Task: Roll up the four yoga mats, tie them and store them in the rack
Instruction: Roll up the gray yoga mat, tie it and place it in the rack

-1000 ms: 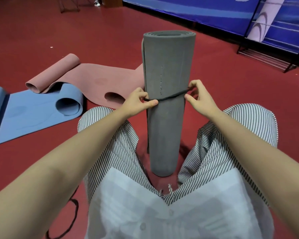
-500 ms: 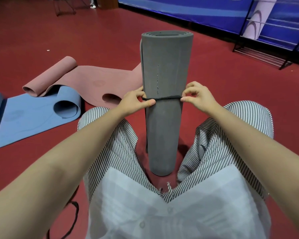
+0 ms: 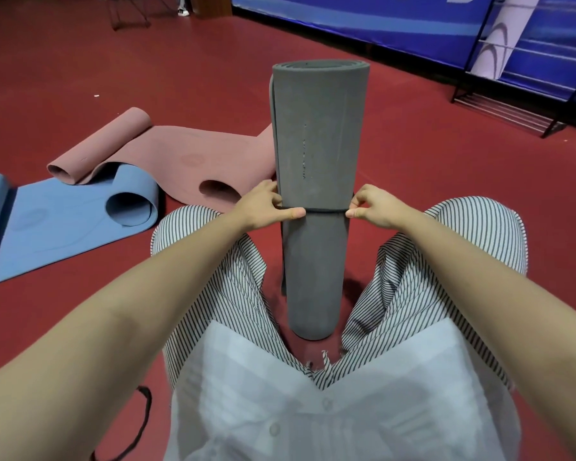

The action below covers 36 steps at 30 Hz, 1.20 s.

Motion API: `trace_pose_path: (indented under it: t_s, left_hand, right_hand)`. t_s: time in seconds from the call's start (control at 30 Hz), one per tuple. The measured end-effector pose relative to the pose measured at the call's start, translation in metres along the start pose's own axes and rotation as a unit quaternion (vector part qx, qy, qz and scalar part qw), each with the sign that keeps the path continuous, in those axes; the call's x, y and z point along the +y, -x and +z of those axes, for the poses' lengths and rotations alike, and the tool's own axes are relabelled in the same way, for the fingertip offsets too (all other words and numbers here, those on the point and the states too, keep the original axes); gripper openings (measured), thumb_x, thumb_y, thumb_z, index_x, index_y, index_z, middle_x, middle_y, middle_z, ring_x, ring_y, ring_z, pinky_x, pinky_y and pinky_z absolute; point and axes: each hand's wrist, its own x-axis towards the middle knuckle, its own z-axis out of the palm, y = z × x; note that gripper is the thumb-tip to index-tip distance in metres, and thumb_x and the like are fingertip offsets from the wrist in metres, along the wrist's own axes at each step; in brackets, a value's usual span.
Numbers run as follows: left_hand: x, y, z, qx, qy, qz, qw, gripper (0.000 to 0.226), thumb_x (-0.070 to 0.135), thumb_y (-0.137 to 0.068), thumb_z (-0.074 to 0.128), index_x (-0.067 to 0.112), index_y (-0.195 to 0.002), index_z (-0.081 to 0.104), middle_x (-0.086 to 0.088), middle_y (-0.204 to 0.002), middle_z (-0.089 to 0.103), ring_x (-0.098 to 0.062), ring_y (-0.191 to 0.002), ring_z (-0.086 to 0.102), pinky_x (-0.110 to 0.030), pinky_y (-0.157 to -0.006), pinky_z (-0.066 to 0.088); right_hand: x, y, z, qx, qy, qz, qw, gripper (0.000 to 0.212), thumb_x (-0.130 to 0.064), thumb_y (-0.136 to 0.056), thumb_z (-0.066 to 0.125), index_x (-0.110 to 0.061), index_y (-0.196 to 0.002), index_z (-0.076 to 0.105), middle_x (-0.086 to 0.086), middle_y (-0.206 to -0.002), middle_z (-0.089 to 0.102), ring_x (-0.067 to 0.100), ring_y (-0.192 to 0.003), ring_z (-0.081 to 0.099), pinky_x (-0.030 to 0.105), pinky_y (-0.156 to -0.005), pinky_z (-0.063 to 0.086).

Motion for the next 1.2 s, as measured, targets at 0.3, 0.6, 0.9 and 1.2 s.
trace_pose_path:
  t_s: [0.3,0.6,0.9,1.2]
  left_hand:
    - [0.010,-0.002,0.005,0.064,0.128,0.012,0.990,0.050,0.032,-0.073,0.082,0.014,-0.059,0.037,0.004,-0.075,0.042,-0.006,-0.062,0.040,-0.020,-0.057,0.029]
    - [0.011,-0.003,0.004,0.075,0.216,-0.029,0.973,0.046,0.027,-0.063,0.089,0.018,-0.071,0.044,-0.001,-0.088,0.058,-0.005,-0.072,0.054,-0.019,-0.063,0.042]
    - [0.032,-0.011,0.013,0.061,0.256,-0.041,0.964,0.083,0.030,-0.066,0.087,0.013,-0.110,0.019,0.000,-0.119,0.035,-0.010,-0.113,0.043,-0.013,-0.084,0.042]
    - [0.032,-0.013,0.015,0.107,0.234,-0.075,0.963,0.109,0.071,-0.026,0.082,0.031,-0.104,0.017,-0.009,-0.129,0.039,-0.021,-0.124,0.041,-0.043,-0.105,0.040]
  right_hand:
    - [-0.005,0.002,0.004,0.023,-0.250,0.064,0.966,0.075,-0.026,-0.081,0.073,-0.014,-0.130,0.018,-0.001,-0.105,0.042,0.012,-0.098,0.044,0.026,-0.086,0.038]
    - [-0.009,-0.005,0.002,-0.050,-0.403,0.059,0.912,0.059,-0.001,-0.081,0.068,-0.011,-0.133,0.042,-0.009,-0.109,0.059,0.002,-0.093,0.057,0.013,-0.065,0.046]
    - [-0.011,-0.012,0.006,0.056,-0.430,0.060,0.899,0.068,0.003,-0.067,0.080,-0.002,-0.129,0.051,0.006,-0.119,0.061,0.017,-0.107,0.060,0.022,-0.086,0.048]
    - [-0.008,-0.013,-0.003,0.061,-0.474,0.097,0.873,0.073,-0.028,-0.085,0.069,-0.004,-0.142,0.032,0.004,-0.112,0.058,0.004,-0.072,0.048,0.017,-0.062,0.035]
